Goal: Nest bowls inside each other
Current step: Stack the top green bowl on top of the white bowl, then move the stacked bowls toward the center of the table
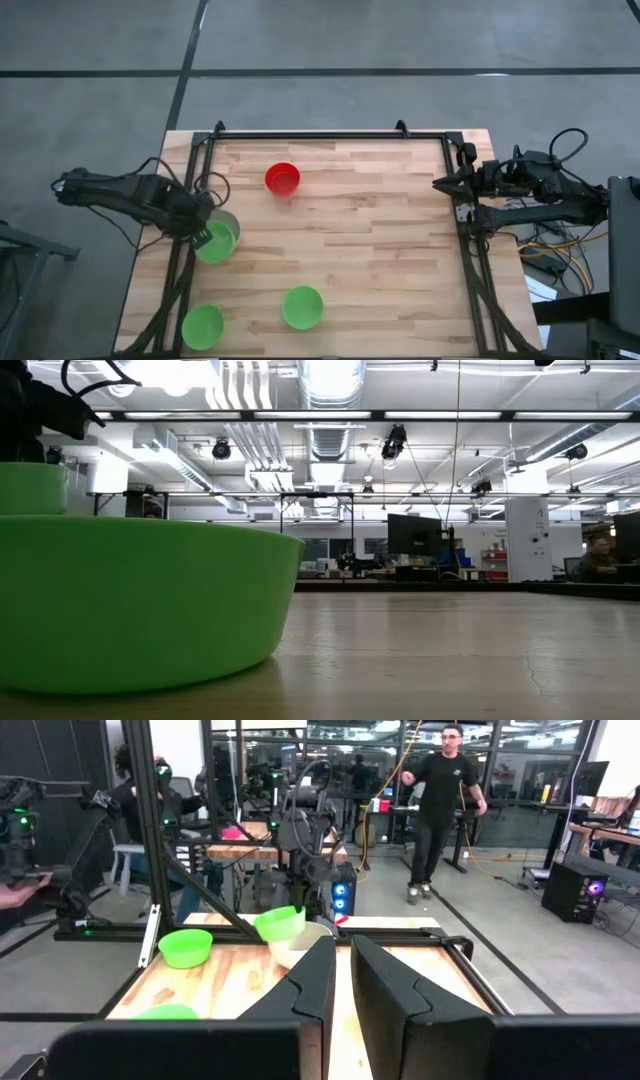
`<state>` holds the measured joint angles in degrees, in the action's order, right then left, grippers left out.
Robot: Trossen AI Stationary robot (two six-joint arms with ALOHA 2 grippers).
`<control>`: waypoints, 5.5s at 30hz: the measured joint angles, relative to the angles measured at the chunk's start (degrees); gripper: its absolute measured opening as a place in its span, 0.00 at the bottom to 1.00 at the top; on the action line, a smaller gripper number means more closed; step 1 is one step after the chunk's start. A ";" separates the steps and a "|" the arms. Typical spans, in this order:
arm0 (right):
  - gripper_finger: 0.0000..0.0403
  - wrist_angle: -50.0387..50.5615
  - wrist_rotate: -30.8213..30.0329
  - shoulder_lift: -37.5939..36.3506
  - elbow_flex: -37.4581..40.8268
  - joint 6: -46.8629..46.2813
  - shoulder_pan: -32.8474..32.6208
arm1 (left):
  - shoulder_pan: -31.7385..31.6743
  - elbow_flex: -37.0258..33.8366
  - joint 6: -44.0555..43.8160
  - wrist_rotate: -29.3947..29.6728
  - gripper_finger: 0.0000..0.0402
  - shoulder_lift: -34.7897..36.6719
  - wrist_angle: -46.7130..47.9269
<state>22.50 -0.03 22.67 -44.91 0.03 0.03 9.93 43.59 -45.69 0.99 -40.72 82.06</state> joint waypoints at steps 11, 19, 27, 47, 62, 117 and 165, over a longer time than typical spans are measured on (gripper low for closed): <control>0.08 0.00 0.00 -0.01 0.01 0.00 -0.02 | -0.09 0.33 -3.19 0.41 0.02 0.10 0.90; 0.08 0.00 0.00 -0.02 0.00 0.00 0.00 | -0.17 0.31 -8.41 -1.16 0.02 0.25 2.23; 0.08 0.00 0.00 -0.02 0.01 0.01 -0.02 | -0.79 0.29 -6.90 -1.38 0.02 -0.06 0.48; 0.08 0.00 0.00 -0.01 0.00 0.01 -0.02 | -9.22 0.24 -7.06 -2.93 0.02 -1.17 -0.07; 0.08 0.00 -0.01 -0.01 0.01 0.00 -0.01 | -11.36 0.20 -9.74 -3.52 0.02 -3.17 3.54; 0.08 0.00 0.00 -0.02 0.02 0.00 -0.02 | -11.74 0.40 -4.19 -6.19 0.16 -7.79 1.99; 0.08 0.00 0.00 -0.01 0.02 0.00 -0.02 | -11.74 2.44 -4.47 -8.02 0.43 -13.58 -8.21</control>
<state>22.50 -0.03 22.66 -44.88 0.03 0.01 -1.80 46.03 -50.16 -7.03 -54.30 73.86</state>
